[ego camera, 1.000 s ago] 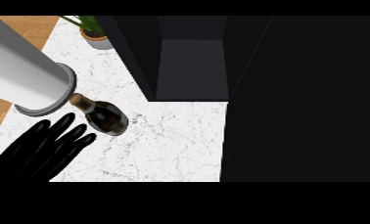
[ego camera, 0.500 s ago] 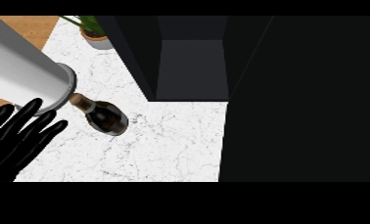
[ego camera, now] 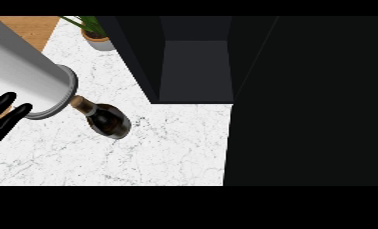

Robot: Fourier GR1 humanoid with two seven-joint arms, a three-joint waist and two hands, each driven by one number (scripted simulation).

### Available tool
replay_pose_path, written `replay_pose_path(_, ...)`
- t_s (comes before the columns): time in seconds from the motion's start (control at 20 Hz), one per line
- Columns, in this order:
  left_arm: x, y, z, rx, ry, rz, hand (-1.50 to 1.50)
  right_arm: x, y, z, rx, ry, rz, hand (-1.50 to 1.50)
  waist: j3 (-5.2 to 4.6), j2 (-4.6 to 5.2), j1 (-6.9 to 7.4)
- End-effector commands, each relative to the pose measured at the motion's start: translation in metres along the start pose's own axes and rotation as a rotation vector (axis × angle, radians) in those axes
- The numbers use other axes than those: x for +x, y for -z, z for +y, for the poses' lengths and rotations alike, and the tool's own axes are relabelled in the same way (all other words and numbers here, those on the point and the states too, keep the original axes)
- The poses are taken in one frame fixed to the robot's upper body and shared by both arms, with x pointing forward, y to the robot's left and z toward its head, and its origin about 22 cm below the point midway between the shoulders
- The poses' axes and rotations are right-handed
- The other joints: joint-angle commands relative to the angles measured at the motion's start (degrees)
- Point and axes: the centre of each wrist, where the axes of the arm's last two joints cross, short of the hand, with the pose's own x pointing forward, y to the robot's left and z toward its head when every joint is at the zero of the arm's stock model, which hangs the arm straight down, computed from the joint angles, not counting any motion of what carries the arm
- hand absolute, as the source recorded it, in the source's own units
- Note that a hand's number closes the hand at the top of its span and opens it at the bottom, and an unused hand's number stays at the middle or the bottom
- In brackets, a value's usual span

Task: Pick up the wine, place it into the cabinet and close the cabinet

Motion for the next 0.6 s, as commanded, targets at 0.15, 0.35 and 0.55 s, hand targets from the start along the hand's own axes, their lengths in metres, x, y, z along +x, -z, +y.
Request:
replay_pose_path(0.15, 0.005, 0.026, 0.03, 0.052, 0.021, 0.012, -1.5, 0.026, -0.025, 0.002, 0.019, 0.013, -0.038, -1.5, 0.02, 0.07, -0.67)
replay_pose_path(0.35, -0.005, 0.012, 0.057, 0.071, 0.014, 0.059, -1.5, 0.023, -0.011, 0.006, -0.003, 0.049, -0.046, -1.5, -0.01, 0.08, -0.29)
replay_pose_path(0.55, -0.022, 0.01, 0.08, 0.072, -0.004, 0.101, -1.5, 0.028, -0.014, 0.009, 0.006, 0.037, -0.05, -1.5, -0.03, 0.1, -0.53)
